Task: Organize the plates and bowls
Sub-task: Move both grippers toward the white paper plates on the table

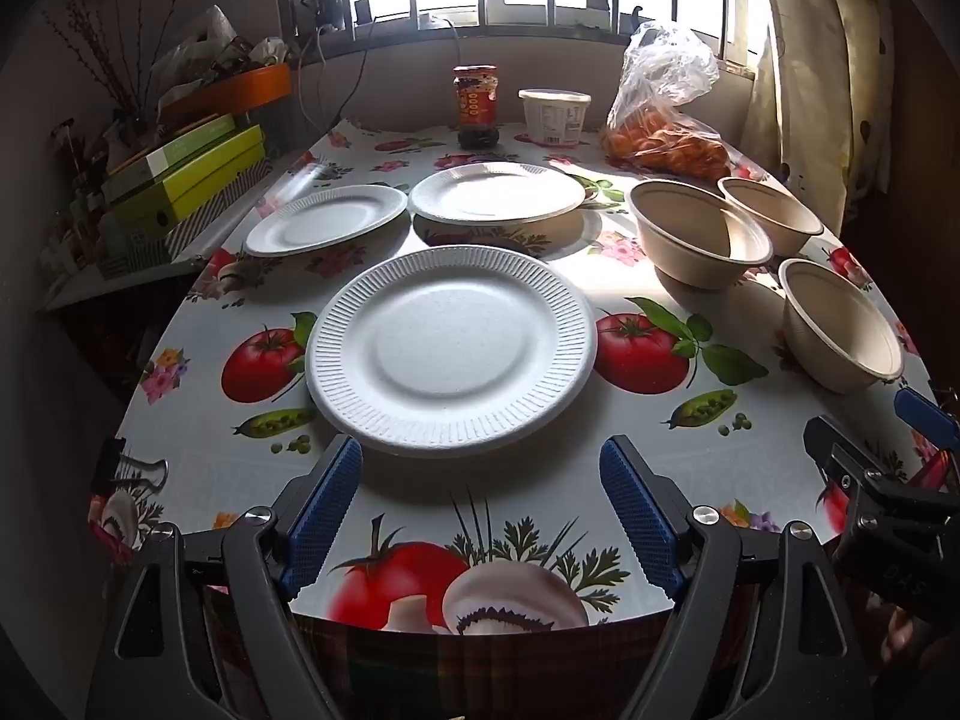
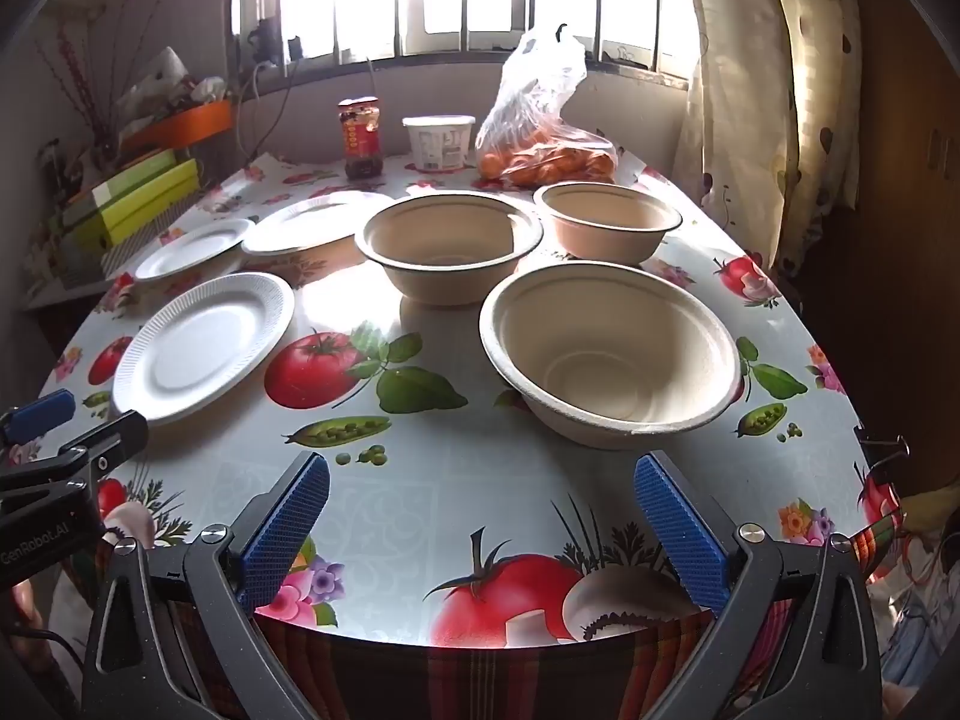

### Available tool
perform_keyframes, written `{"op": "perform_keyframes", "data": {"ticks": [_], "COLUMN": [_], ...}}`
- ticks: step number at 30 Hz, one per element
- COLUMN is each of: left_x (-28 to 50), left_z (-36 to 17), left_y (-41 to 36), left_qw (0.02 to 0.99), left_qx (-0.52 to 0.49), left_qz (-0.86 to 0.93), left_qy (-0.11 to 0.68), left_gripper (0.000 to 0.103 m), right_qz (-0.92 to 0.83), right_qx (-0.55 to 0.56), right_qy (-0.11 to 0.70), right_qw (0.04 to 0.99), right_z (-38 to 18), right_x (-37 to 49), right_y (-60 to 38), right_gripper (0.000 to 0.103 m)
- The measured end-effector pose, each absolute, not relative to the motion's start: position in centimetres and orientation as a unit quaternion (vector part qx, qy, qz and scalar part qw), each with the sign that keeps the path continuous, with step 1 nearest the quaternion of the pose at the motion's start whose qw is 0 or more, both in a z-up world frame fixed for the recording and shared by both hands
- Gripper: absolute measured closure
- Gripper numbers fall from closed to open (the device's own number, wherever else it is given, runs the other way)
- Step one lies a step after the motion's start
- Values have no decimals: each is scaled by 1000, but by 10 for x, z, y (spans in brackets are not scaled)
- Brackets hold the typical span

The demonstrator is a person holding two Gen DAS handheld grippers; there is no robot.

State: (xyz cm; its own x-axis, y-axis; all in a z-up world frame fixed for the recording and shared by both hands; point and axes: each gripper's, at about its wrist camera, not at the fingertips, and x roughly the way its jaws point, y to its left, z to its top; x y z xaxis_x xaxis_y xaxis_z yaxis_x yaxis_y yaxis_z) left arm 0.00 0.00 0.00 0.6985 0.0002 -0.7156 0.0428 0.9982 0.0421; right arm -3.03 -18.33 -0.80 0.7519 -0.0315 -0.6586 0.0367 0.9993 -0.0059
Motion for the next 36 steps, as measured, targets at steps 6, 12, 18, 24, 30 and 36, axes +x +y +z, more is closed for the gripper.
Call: {"op": "perform_keyframes", "data": {"ticks": [6, 12, 18, 24, 30, 36], "left_x": [0, 0, 0, 1, 9, 24], "left_z": [0, 0, 0, 8, 22, 34], "left_y": [0, 0, 0, 11, 29, 51], "left_qw": [921, 921, 922, 923, 928, 931], "left_qx": [26, 26, 26, 11, 0, -1], "left_qz": [-12, -12, -12, -11, 1, 18], "left_qy": [388, 388, 387, 384, 372, 365], "left_gripper": [21, 21, 21, 21, 21, 21], "right_qz": [-18, -18, -18, -7, 43, 90], "right_qx": [4, 4, 4, 1, 4, 2], "right_qy": [352, 352, 352, 343, 312, 303], "right_qw": [936, 936, 936, 939, 949, 949], "right_z": [-8, -8, -7, -1, 21, 39], "right_x": [-30, -30, -30, -31, -19, 5], "right_y": [-183, -183, -182, -182, -171, -147], "right_gripper": [0, 0, 0, 0, 0, 0]}}
